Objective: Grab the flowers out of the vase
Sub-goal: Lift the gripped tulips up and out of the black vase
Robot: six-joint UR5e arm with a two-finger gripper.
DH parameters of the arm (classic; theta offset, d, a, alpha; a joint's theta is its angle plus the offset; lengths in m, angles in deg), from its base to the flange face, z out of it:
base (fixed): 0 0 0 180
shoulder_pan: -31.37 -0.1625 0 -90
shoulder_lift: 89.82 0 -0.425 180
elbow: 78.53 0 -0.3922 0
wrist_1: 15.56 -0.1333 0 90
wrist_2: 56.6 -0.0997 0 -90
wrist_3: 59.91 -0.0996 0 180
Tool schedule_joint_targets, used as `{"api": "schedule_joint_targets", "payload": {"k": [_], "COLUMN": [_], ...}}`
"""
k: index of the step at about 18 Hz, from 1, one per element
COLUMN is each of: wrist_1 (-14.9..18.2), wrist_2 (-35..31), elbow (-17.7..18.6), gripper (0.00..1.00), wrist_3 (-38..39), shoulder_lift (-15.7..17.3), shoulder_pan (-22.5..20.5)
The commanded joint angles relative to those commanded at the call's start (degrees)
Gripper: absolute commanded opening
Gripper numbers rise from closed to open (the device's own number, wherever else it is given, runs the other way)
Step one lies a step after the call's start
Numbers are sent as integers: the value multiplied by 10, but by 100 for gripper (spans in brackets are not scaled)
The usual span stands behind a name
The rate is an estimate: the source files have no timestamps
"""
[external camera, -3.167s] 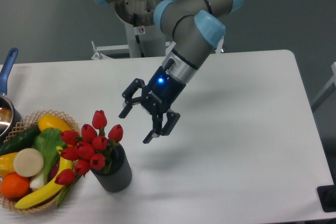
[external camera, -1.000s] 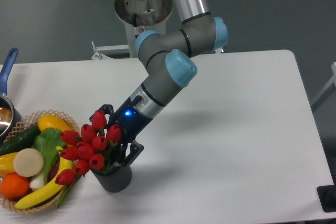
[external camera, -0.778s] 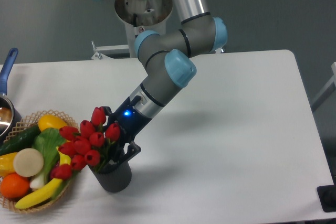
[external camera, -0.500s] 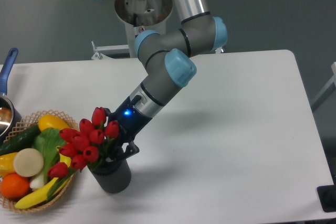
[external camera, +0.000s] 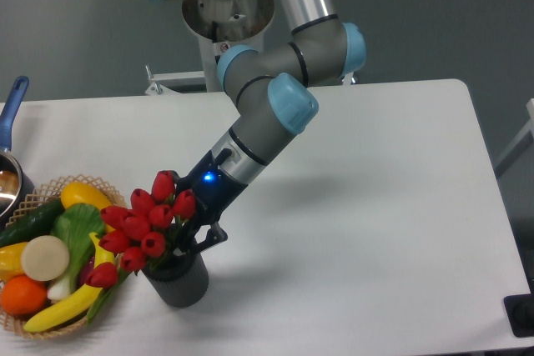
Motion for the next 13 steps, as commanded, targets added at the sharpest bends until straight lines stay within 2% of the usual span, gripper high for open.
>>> {"api": "schedule_joint_targets", "payload": {"k": [6, 13], "wrist_1": [-1, -1], "wrist_2": [32, 47], "elbow": [-19, -54], "gripper": [51, 51], "wrist_3": [52, 103], "shoulder_lift": [19, 20], "shoulder_pan": [-12, -14]}}
